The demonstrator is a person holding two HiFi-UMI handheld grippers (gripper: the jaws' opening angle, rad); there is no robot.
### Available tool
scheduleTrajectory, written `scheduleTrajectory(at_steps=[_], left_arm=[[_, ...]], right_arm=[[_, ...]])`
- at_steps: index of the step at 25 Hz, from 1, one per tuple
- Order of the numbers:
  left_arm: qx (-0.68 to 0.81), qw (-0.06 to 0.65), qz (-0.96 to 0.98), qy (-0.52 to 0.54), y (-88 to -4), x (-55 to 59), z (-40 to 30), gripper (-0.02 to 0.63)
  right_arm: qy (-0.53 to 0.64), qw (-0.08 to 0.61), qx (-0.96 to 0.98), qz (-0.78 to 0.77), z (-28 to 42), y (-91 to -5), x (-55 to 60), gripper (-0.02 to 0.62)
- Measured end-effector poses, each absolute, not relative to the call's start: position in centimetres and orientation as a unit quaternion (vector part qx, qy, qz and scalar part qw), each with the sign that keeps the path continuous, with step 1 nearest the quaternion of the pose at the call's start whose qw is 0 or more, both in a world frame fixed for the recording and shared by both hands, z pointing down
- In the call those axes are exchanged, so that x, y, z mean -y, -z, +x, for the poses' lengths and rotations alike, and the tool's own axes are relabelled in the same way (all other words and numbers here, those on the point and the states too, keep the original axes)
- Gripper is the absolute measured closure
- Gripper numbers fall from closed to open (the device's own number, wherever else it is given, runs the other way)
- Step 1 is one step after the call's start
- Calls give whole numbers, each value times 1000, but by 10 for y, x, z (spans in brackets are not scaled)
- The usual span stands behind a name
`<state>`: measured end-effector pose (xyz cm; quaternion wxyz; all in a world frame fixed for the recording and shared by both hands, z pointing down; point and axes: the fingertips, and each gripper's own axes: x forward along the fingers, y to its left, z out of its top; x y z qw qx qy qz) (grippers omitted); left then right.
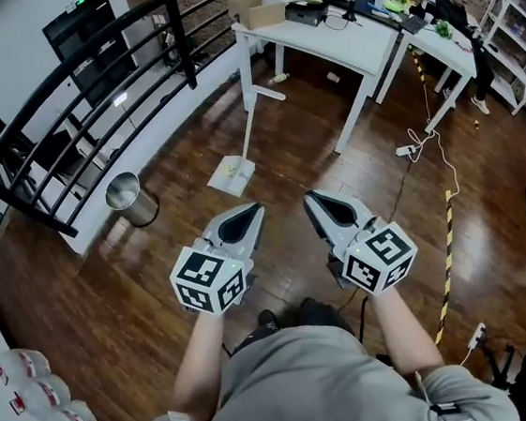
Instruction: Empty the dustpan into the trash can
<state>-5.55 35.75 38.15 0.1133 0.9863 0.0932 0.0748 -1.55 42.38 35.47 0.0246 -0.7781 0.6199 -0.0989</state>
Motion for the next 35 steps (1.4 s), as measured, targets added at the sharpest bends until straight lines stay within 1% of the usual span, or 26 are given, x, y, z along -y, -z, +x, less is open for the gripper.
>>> scheduleTrajectory(at_steps=[7,16,22,28,35], left_arm=[[-66,126,987,-73,-390,-321,-25,600],[-20,123,988,-89,-416,-271,66,600],[15,109,990,-91,-412,-243,118,600],[28,117,987,-105,-427,-200,138,600],[-6,125,986,-111,-452,-127,159,600]], right_arm=[[110,22,-632,-767,24,-363,-389,595],[106,16,-660,-743,130,-387,-333,595],[111,30,-692,-712,181,-392,-295,595],[132,31,-700,-701,202,-411,-248,595],[136,10,-669,-730,224,-426,-180,595]])
